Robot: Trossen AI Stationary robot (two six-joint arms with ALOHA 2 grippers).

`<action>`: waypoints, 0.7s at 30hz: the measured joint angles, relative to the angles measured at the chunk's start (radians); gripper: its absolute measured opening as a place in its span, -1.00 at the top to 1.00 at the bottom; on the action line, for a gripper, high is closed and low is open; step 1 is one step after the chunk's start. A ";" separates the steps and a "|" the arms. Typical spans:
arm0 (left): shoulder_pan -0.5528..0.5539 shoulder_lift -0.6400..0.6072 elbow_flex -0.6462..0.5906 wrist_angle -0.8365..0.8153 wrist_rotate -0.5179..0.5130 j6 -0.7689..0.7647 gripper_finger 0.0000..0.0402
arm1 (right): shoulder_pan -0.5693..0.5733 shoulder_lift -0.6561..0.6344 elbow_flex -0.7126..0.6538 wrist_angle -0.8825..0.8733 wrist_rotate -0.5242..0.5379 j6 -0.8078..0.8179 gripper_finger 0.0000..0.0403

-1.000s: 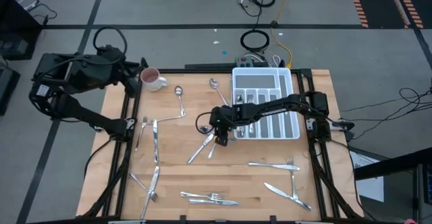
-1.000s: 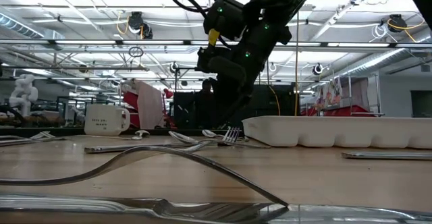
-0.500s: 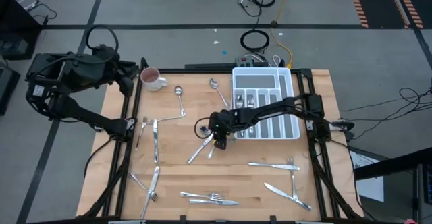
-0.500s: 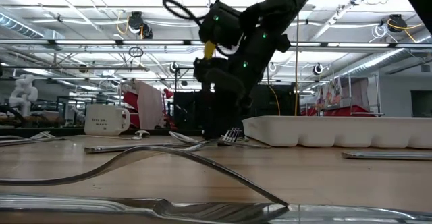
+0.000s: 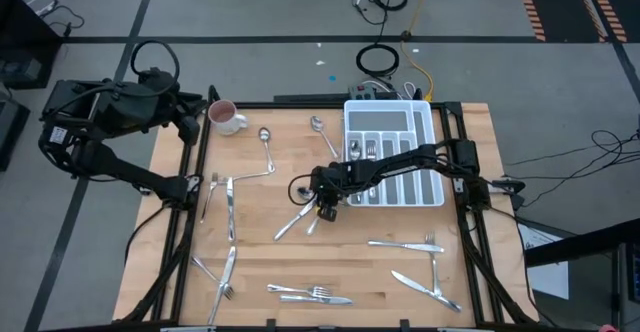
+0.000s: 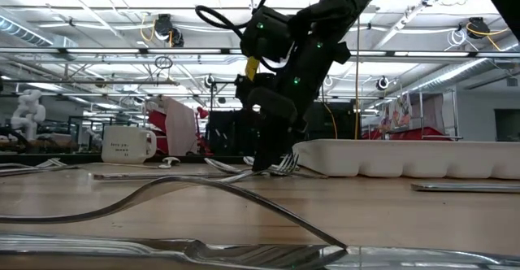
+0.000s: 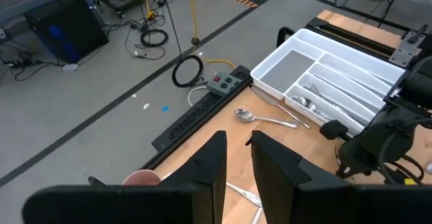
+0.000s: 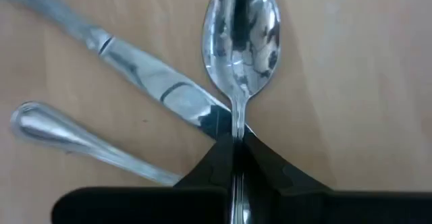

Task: Sort silverware
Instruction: Put the silver spoon into the silverware tray

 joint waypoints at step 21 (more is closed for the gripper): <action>0.000 -0.001 0.000 0.001 0.000 0.053 0.61 | -0.036 -0.004 0.504 -0.320 0.016 0.170 1.00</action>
